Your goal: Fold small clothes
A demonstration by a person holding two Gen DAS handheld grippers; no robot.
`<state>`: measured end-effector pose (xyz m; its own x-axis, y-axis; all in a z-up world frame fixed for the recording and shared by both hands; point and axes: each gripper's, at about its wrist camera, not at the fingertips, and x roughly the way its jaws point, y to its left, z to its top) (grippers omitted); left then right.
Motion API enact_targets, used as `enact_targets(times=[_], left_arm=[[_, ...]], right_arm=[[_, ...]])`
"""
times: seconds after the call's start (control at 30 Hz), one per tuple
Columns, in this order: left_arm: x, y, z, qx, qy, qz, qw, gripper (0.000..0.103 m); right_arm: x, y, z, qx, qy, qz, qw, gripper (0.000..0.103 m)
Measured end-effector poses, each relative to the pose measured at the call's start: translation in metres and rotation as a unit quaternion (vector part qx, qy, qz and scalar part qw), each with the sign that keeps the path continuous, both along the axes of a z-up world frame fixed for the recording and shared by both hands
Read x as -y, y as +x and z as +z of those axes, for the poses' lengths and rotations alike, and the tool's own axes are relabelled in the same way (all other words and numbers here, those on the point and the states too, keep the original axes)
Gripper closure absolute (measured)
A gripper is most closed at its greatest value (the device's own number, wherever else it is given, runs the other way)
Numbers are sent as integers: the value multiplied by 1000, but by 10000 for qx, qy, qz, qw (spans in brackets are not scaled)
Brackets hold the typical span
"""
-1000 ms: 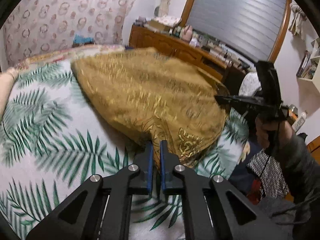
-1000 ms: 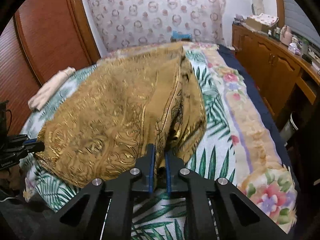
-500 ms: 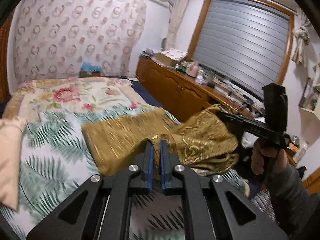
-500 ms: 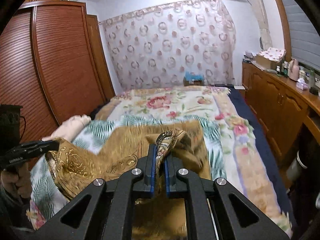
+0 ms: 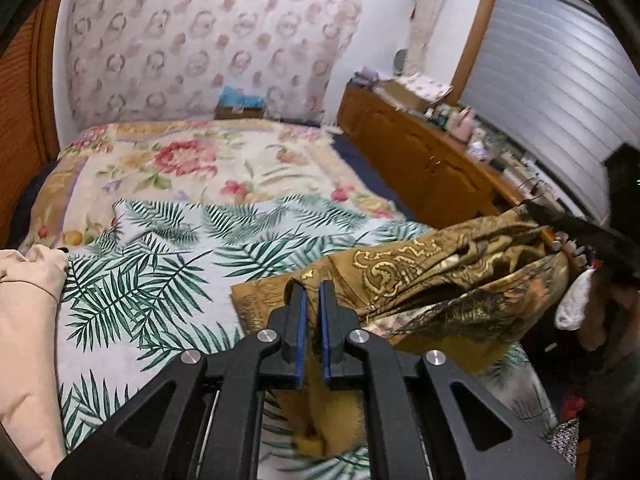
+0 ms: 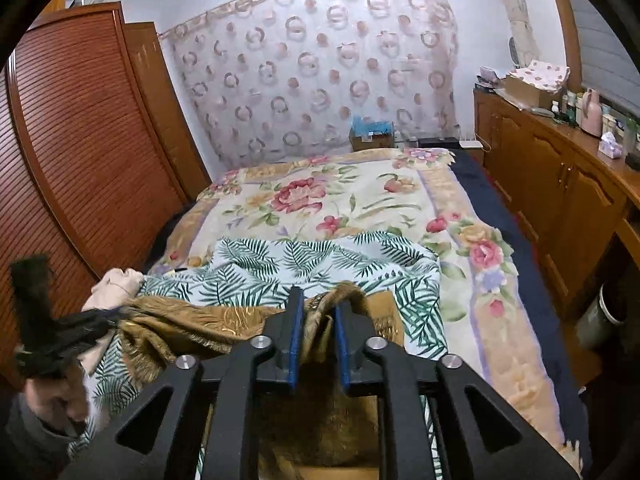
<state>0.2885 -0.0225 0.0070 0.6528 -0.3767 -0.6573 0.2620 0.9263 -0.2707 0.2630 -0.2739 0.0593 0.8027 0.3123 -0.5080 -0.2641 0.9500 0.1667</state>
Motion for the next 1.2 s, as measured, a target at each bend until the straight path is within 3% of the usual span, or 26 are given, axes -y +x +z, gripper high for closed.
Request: enact_targets(times=[0.07,0.17,0.47,0.67,0.83,1.03,1.17,1.2], left_arm=[[0,6,-6,-70,42,34,10000,96],[3,13,-14,-205,86,31,9997,96],[8,-3,2,25,32,-251,9997,95],[-3,-8,17,255,-56,-442,9987,68],[-14,-5,18,310,-76,-567,9979,24],[-7,14,-18,-148,111,-516,9985,23],[-6,28,-35,-330,85,-457,9984,23],[-6,31,-38,-341,77,-446,9984,23]], right_arm=[[-3,-14,0,240,-190,-64,9995,72],[-4,-37,-6,347,-257,-49,9991,55],[-26,-38,-53,-127,-803,332,9961,54],[-34,-10,-72,-522,-858,323,9944,54],[-35,19,-71,-849,-845,334,9922,54],[-31,35,-60,-914,-799,415,9917,55],[-38,28,-52,-617,-1100,562,9904,93],[-38,27,-53,-458,-1190,546,9903,95]])
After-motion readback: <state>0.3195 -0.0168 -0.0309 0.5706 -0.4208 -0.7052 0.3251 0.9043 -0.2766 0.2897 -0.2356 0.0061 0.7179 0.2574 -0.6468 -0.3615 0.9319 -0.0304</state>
